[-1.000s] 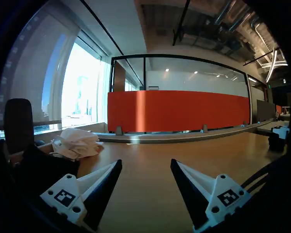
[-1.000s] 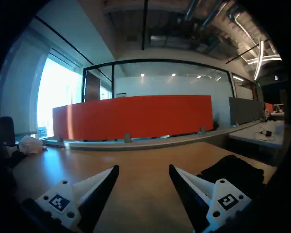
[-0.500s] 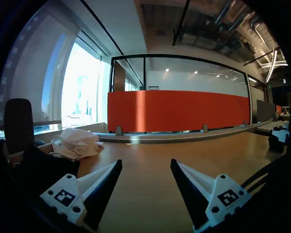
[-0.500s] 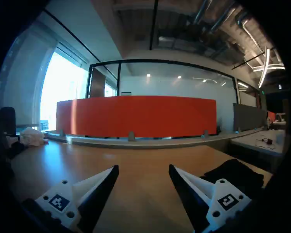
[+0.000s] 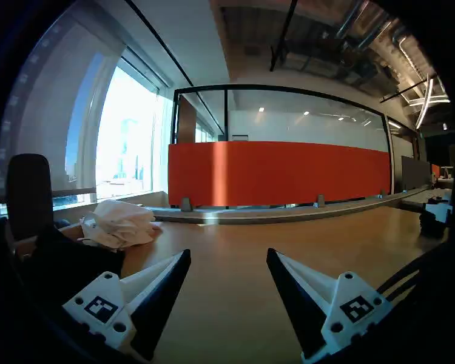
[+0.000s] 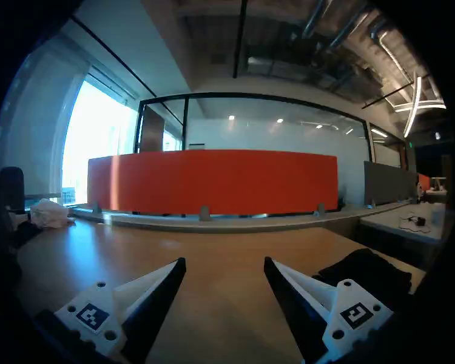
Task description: Fold towel
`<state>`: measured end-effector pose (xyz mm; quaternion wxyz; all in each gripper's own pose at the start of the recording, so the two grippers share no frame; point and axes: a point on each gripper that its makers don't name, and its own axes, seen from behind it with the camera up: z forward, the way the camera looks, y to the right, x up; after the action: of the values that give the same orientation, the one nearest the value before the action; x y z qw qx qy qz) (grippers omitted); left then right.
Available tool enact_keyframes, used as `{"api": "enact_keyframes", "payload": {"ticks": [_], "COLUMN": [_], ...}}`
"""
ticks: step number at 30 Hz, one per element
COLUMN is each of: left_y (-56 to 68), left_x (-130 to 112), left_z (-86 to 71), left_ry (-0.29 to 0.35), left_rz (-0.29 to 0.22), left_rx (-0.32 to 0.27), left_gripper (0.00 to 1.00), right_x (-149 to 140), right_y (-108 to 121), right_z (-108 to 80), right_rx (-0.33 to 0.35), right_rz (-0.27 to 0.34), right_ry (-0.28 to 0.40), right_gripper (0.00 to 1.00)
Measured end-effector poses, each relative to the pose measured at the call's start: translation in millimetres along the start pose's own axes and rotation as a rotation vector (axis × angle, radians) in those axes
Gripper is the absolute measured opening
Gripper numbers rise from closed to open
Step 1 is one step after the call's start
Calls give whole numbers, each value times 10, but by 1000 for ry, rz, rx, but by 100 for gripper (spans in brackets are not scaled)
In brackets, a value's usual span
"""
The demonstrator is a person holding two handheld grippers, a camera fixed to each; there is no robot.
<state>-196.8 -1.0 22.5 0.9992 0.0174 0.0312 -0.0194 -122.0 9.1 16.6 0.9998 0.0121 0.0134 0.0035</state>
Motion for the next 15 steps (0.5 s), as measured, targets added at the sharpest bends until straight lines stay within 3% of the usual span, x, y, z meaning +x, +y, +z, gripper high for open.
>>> {"api": "enact_keyframes", "payload": {"ticks": [15], "left_y": [2], "left_x": [2], "left_z": [1], "left_ry": [0], "left_rz": [0], "left_rx": [0], "left_gripper": [92], "right_x": [9], "right_y": [-14], "right_z": [-4], "right_rx": [3], "right_rz": [1], "right_ry": [-1], "right_gripper": [100]}}
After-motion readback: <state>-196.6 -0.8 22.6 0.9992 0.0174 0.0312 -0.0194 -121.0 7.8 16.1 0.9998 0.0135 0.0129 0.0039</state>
